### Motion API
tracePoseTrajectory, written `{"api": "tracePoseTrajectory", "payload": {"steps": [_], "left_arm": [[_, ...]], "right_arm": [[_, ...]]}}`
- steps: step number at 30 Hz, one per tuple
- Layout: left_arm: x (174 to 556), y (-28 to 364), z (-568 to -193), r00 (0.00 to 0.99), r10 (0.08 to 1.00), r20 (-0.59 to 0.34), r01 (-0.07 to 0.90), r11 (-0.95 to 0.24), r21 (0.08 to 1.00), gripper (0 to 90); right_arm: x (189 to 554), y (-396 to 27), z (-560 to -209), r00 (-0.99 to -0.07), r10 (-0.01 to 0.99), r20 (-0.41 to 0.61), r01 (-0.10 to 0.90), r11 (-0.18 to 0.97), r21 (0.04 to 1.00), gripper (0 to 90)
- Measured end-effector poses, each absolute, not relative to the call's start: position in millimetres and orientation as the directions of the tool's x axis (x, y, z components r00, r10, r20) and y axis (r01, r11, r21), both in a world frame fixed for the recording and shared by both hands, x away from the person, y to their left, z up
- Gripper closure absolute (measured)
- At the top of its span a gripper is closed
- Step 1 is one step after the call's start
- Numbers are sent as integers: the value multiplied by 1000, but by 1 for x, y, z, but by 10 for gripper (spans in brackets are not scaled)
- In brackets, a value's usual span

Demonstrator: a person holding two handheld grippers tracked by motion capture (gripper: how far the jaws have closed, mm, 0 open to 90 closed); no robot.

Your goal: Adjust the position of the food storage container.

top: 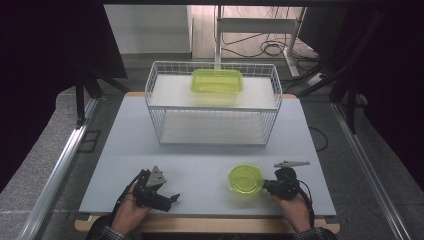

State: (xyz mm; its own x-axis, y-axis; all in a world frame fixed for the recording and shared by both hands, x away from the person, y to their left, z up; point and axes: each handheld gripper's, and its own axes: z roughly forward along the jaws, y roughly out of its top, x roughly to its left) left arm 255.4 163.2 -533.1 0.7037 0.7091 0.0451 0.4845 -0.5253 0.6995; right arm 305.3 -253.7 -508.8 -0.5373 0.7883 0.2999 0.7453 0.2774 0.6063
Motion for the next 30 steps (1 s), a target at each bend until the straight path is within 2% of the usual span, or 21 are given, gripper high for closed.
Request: {"api": "tracePoseTrajectory", "payload": {"steps": [15,22,27,29,30], "left_arm": [[256,162,-534,705,708,50,486,-533,692,28],[255,163,-533,704,709,51,485,-532,694,29],[255,164,-532,700,713,50,486,-526,698,29],[255,163,-533,701,712,52,484,-528,698,28],[255,163,-532,701,711,54,483,-529,698,28]], "right_arm": [[317,-204,-514,-615,725,310,718,353,599,885],[319,-210,-507,-628,742,236,676,370,637,871],[314,-224,-497,-625,758,185,637,358,683,787],[311,-228,-495,-632,757,166,616,361,700,713],[310,-229,-494,-631,760,155,610,363,705,646]]}}
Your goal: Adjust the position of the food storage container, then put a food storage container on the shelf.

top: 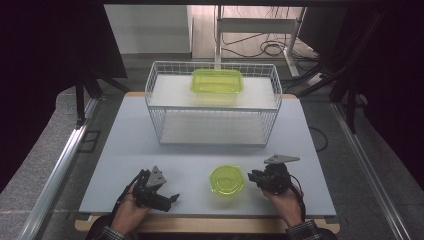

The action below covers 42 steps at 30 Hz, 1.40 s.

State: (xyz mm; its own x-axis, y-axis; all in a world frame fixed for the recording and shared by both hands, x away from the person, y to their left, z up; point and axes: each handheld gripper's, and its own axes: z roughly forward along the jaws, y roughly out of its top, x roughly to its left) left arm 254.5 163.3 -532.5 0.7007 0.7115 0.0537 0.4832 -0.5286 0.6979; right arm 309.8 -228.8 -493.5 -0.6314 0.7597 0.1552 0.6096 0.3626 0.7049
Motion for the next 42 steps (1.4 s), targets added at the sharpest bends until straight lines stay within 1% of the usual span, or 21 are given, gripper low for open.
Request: {"api": "tracePoseTrajectory", "payload": {"steps": [3,5,8,13,19,22,26,35,40,42], "left_arm": [[254,163,-533,701,710,62,479,-534,697,27],[254,164,-533,700,712,64,479,-534,697,26],[254,164,-532,700,711,64,476,-533,700,26],[254,163,-533,703,708,70,474,-540,695,25],[254,163,-532,704,706,73,471,-541,697,24],[255,163,-532,703,707,74,472,-542,696,24],[255,163,-532,702,707,78,471,-544,694,24],[255,163,-531,699,709,92,469,-552,689,24],[255,162,-532,701,706,101,465,-561,685,24],[255,162,-532,701,706,102,464,-560,686,24]], "right_arm": [[307,-234,-493,-642,753,146,592,367,717,398],[309,-240,-496,-651,743,152,590,370,718,278],[312,-246,-499,-644,746,168,595,351,723,194],[312,-251,-496,-647,737,198,582,309,753,104],[311,-249,-494,-660,725,197,566,308,765,35],[310,-248,-492,-650,732,205,572,293,767,13],[310,-247,-489,-649,731,211,568,280,774,11],[312,-238,-486,-673,710,208,565,312,764,12],[314,-234,-485,-667,700,257,594,291,750,12],[314,-231,-483,-667,695,267,601,291,744,29]]}}
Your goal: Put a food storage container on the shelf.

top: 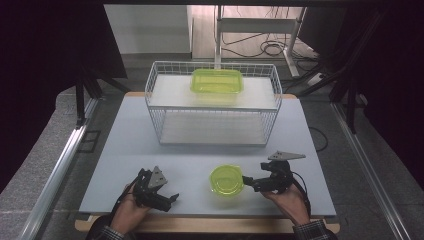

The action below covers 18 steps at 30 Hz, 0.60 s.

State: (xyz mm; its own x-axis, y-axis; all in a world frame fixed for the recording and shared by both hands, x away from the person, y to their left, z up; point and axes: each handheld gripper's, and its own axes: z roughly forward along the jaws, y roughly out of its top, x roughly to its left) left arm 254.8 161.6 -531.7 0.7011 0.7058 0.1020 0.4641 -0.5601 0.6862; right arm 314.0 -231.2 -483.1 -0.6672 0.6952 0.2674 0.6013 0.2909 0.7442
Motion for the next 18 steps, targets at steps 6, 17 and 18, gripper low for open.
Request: {"api": "tracePoseTrajectory", "payload": {"steps": [6,17,18], "left_arm": [[255,162,-532,702,704,106,461,-563,686,24],[255,161,-532,704,702,110,459,-568,683,24],[255,161,-532,704,701,110,459,-568,683,24]], "right_arm": [[316,-223,-477,-662,683,308,616,263,742,185],[326,-218,-481,-640,651,408,682,238,691,426],[327,-218,-482,-639,651,410,687,243,684,455]]}}
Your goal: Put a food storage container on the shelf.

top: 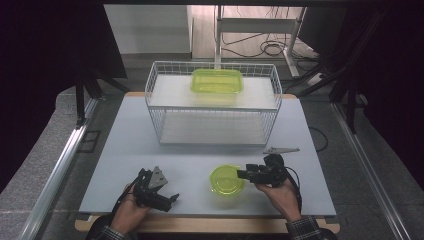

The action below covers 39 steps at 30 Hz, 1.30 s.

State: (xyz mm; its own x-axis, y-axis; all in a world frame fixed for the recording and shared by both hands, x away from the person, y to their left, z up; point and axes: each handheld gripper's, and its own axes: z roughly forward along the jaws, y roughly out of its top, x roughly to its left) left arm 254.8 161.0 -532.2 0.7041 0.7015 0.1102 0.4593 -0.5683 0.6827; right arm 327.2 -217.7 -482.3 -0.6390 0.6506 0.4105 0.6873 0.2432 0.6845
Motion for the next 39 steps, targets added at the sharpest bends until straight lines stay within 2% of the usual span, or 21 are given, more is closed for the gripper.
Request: {"api": "tracePoseTrajectory", "payload": {"steps": [10,11,14,21,24,39], "left_arm": [[254,159,-534,711,694,112,456,-577,678,25],[254,159,-534,712,694,111,456,-577,678,25],[255,159,-534,713,692,116,455,-582,675,25],[254,160,-533,710,694,120,453,-580,677,26],[254,160,-532,708,696,120,452,-578,680,26],[254,161,-532,705,698,124,451,-577,681,26]], "right_arm": [[337,-218,-495,-560,601,570,799,208,565,670],[337,-219,-495,-549,599,582,807,200,555,735],[339,-222,-497,-519,585,623,834,184,521,791],[338,-221,-495,-498,552,669,853,173,493,809],[338,-221,-489,-514,572,640,837,171,519,811],[351,-230,-472,-513,548,661,825,101,556,811]]}}
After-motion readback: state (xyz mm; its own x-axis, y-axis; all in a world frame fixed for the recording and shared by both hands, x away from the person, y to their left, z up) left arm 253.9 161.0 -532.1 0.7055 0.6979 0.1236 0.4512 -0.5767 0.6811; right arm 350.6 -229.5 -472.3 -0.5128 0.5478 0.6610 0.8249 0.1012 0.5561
